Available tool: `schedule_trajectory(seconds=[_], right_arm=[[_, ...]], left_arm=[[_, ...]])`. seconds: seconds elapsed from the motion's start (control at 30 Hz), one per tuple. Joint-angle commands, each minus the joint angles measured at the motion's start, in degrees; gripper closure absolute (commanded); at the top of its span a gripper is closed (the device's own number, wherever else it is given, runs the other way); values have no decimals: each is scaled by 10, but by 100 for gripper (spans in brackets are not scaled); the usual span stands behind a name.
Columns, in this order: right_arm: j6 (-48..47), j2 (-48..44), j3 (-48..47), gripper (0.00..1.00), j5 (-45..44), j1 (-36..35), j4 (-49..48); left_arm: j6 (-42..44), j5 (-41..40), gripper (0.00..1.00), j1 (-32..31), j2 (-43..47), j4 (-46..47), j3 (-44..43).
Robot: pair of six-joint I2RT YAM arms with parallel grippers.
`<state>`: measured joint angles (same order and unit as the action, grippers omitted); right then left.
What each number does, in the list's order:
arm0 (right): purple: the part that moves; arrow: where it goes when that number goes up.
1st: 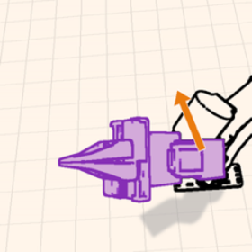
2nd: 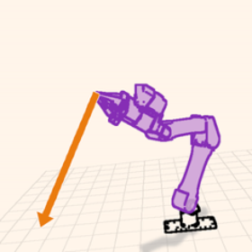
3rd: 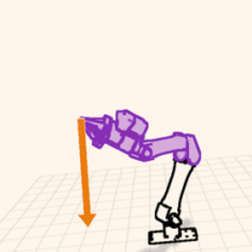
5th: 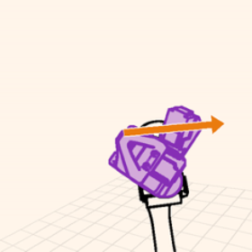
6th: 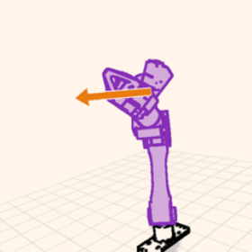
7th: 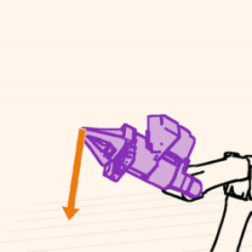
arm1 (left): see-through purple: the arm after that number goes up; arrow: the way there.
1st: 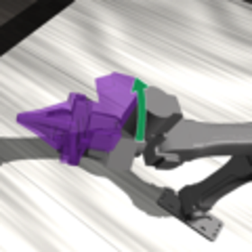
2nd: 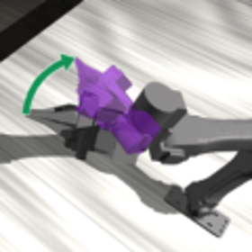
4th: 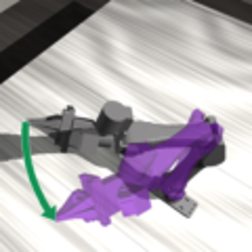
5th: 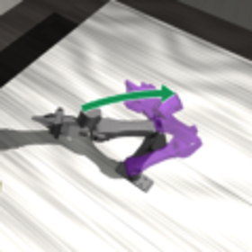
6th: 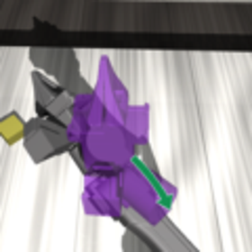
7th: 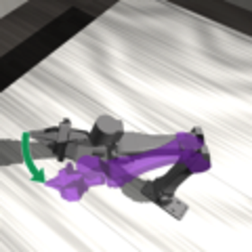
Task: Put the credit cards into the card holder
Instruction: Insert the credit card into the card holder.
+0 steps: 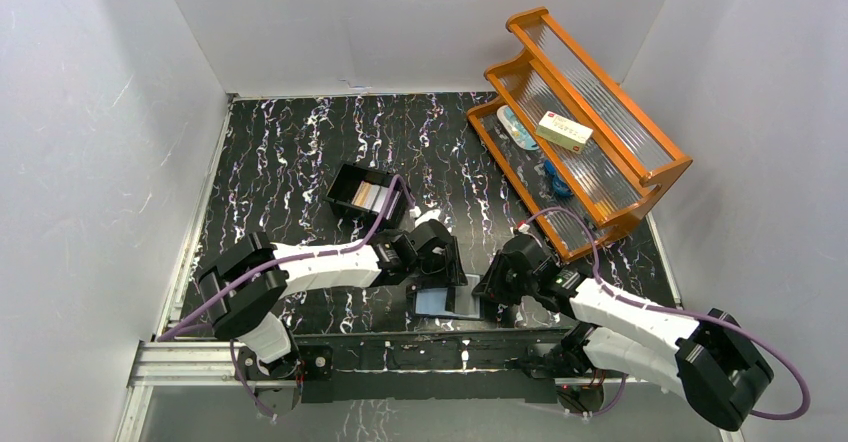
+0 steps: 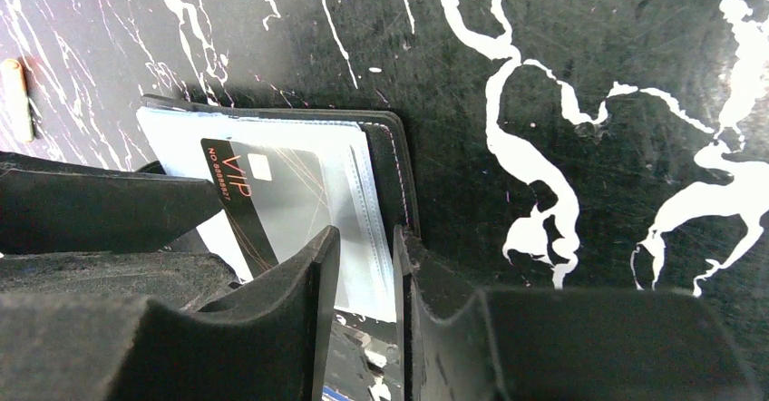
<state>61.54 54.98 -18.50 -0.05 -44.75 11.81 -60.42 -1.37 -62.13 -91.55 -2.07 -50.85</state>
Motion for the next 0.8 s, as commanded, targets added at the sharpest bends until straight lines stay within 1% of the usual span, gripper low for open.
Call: schedule_trajectory(seconds=[0.0,0.37,0.6,0.67,0.77], right_arm=[[-1,15,5,63,25,-3,25],[12,5,16,66,22,-4,15],[35,21,33,68,32,-4,-31],[35,23,31,68,29,-4,-31],[27,23,20,68,17,-3,-18]], left_arm=[[0,17,49,-4,18,-10,0],[-15,51,49,-14,1,-7,3],[-28,72,49,-23,-23,26,-12],[-21,65,49,-23,-28,27,-21],[10,24,49,-17,-34,-9,-54]])
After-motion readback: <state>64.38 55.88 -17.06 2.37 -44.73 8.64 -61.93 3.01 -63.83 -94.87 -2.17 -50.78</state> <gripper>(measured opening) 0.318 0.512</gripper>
